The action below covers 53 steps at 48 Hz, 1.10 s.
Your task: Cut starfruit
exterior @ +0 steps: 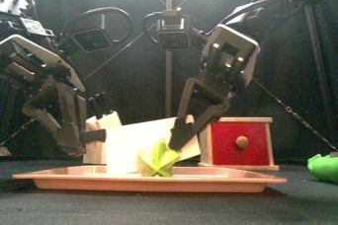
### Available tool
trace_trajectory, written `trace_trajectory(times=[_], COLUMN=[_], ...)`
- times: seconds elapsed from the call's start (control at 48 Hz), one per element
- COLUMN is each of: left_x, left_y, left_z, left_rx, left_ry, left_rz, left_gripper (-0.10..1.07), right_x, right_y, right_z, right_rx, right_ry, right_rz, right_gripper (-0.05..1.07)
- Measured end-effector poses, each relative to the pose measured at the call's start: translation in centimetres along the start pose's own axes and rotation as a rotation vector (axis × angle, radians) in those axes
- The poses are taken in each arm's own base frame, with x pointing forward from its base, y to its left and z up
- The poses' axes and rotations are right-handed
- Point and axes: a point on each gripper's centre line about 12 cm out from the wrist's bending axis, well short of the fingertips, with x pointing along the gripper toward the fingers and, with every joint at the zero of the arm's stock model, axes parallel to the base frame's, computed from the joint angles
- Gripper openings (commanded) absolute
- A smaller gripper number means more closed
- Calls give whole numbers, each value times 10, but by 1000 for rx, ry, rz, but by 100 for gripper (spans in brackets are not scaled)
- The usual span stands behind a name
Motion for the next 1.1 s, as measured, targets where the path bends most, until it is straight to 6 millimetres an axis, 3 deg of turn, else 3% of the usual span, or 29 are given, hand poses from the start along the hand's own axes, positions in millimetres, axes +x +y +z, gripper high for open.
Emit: trace_trajectory(times=[0.229, 0.292, 0.375, 0.854, 1.104], left_x=[1, 1, 1, 2, -10], left_y=[0, 0, 1, 1, 1], left_z=[-1, 3, 6, 7, 17], left_rx=[-2, -3, -3, -5, -9], left_ry=[2, -13, -19, -18, -68], left_rz=[-1, -7, -3, -3, -3], left_gripper=[37, 37, 37, 37, 37], right_x=[1, 13, 14, 13, 3], right_y=[0, -2, -2, -3, -6], right_z=[-2, -15, -16, -15, -8], right_rx=[14, 10, 9, 20, 30], right_ry=[5, 49, 51, 52, 61], right_rz=[3, -10, -10, -12, -45], right_gripper=[28, 27, 27, 28, 28])
